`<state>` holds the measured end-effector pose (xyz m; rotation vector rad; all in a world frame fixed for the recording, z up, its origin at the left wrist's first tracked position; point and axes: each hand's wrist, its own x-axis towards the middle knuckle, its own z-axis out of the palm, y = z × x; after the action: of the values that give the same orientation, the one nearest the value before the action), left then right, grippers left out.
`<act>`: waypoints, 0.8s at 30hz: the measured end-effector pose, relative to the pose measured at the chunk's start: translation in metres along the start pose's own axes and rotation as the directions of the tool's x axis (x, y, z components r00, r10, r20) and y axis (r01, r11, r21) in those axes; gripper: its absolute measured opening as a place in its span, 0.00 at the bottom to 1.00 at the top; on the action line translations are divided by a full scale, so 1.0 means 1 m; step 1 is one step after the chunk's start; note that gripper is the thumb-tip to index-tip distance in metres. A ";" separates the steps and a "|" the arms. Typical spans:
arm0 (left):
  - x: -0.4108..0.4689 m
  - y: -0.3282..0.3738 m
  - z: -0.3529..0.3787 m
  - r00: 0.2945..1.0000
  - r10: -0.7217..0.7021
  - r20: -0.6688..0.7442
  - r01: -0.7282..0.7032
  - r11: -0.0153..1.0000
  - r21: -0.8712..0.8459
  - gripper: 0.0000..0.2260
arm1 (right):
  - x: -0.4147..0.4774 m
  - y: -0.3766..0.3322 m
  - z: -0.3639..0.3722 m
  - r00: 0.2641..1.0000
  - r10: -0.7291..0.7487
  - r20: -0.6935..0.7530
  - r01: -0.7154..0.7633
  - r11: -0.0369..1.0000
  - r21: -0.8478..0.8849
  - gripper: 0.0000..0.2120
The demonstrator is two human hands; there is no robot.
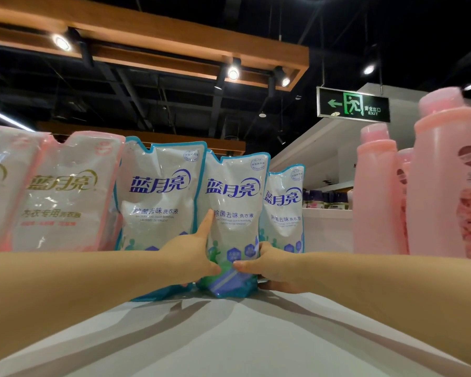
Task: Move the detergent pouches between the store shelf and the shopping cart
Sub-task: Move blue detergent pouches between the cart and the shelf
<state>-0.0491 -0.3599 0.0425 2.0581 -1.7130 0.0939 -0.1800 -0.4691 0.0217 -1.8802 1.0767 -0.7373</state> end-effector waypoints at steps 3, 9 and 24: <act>-0.002 0.002 -0.001 0.999 -0.036 0.020 0.036 0.999 -0.008 0.46 | -0.005 0.000 0.001 1.000 -0.014 -0.023 0.012 0.997 -0.082 0.31; -0.014 0.003 -0.022 0.999 -0.048 0.020 0.046 0.995 0.086 0.44 | -0.028 -0.012 -0.010 0.999 -0.028 -0.030 0.023 0.986 -0.164 0.32; -0.109 0.048 -0.046 0.994 -0.035 -0.104 0.046 0.993 0.107 0.25 | -0.136 -0.035 -0.031 0.951 -0.308 -0.012 0.272 0.859 -0.433 0.20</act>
<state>-0.1075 -0.2485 0.0612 2.1267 -1.6361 0.2808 -0.2533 -0.3504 0.0552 -2.4490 1.0801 -0.7980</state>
